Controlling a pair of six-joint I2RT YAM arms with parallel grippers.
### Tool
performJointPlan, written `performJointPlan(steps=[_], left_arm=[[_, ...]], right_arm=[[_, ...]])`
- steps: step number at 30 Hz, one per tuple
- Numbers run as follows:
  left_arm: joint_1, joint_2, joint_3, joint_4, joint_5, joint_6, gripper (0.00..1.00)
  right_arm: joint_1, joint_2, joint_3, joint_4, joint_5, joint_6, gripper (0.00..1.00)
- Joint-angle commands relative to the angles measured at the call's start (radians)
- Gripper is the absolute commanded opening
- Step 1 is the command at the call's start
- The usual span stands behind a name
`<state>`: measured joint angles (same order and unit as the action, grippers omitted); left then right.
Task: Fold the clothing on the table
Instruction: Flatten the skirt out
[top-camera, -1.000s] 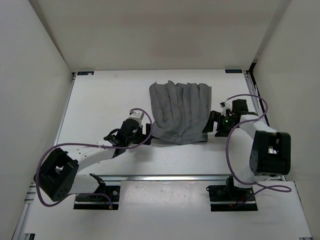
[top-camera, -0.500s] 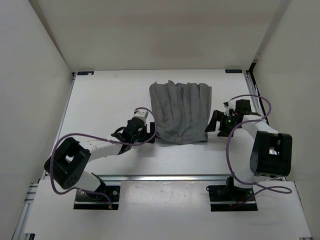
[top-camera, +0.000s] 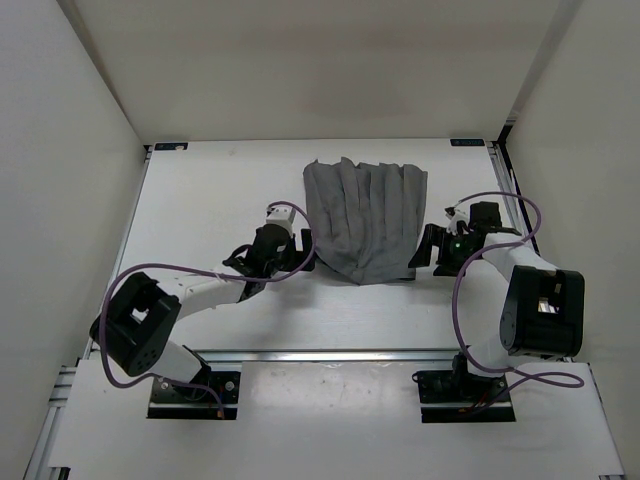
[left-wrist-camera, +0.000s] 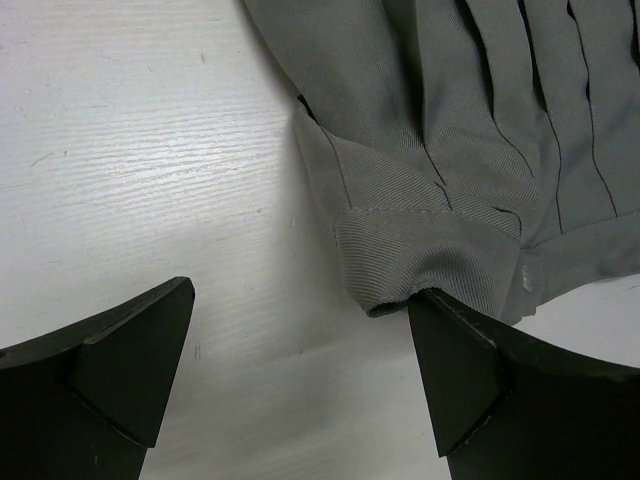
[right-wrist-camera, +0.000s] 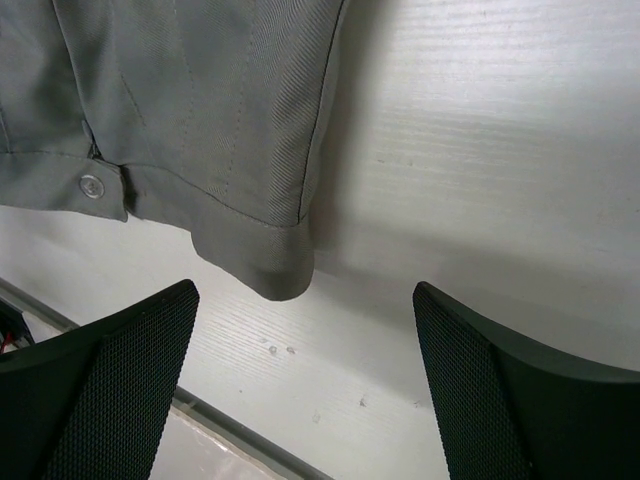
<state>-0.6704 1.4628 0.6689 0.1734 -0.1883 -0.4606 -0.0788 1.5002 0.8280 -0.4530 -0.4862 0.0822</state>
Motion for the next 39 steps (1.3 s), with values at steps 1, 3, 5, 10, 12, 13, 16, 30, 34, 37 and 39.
performJointPlan(steps=[1,3,5,10,12,13,16,30,34,37,39], left_arm=[[0.02,-0.051,0.005,0.028,-0.013,-0.023,0.99],[0.029,-0.05,0.0,0.031,-0.019,-0.018,0.99],[0.035,-0.041,0.006,0.038,-0.019,-0.02,0.99],[0.029,-0.016,0.024,0.026,-0.049,-0.013,0.98],[0.02,-0.007,0.026,0.026,-0.057,-0.013,0.98],[0.02,-0.01,0.035,0.021,-0.065,-0.012,0.99],[0.002,0.001,0.05,0.011,-0.076,-0.003,0.99],[0.035,0.062,0.089,0.012,0.013,0.0,0.62],[0.031,0.067,0.1,0.001,0.029,0.008,0.6],[0.026,0.07,0.11,-0.006,0.038,0.008,0.58],[0.022,0.073,0.11,-0.005,0.044,0.01,0.56]], right_arm=[[-0.006,-0.032,-0.007,-0.003,-0.023,-0.013,0.92],[-0.006,-0.026,-0.004,-0.009,-0.025,-0.015,0.93],[-0.004,-0.031,0.0,-0.006,-0.014,-0.01,0.93],[0.004,-0.032,0.01,-0.012,-0.015,-0.01,0.92],[0.013,-0.031,0.007,-0.018,-0.014,-0.01,0.93],[0.011,-0.032,0.005,-0.018,-0.005,-0.01,0.93],[0.017,-0.035,0.008,-0.022,-0.005,-0.006,0.93],[0.027,-0.031,0.005,0.003,-0.017,0.014,0.89],[0.022,0.009,0.005,0.031,-0.048,0.031,0.88],[0.043,0.034,0.002,0.045,-0.066,0.034,0.84],[0.074,0.049,0.01,0.056,-0.084,0.044,0.81]])
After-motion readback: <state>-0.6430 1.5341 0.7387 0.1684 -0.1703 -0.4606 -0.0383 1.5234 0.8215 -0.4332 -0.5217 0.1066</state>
